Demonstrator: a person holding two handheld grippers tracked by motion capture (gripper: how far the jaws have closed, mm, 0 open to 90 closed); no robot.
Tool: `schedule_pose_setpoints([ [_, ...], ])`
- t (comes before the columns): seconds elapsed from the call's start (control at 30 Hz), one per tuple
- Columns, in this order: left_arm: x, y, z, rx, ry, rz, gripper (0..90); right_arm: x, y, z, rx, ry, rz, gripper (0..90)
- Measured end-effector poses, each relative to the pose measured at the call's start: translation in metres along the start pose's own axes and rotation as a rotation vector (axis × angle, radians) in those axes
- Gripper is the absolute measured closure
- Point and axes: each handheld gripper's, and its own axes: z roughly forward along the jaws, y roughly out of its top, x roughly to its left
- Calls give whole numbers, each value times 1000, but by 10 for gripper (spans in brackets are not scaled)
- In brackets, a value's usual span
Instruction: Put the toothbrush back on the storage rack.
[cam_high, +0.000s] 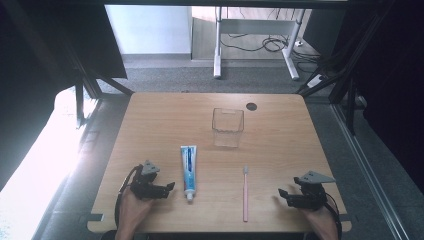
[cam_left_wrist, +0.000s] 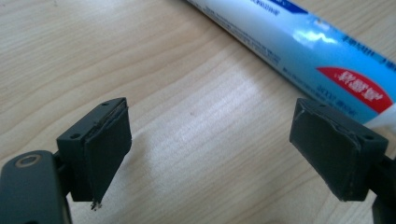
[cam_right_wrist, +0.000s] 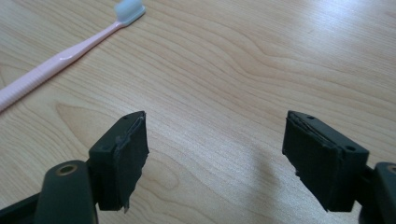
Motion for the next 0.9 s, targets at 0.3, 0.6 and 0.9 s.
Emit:
schedule_pose_setpoints([
  [0.3,-1,1,0,-25,12,33,128,4,0,3,4,5,-37,163],
  [0.6,-3,3,2,-15,25,30,128,2,-2,3,6,9,-50,144],
  [0.9,-1,3,2,-17,29,29,128,5,0,3,13,15,-68,111],
])
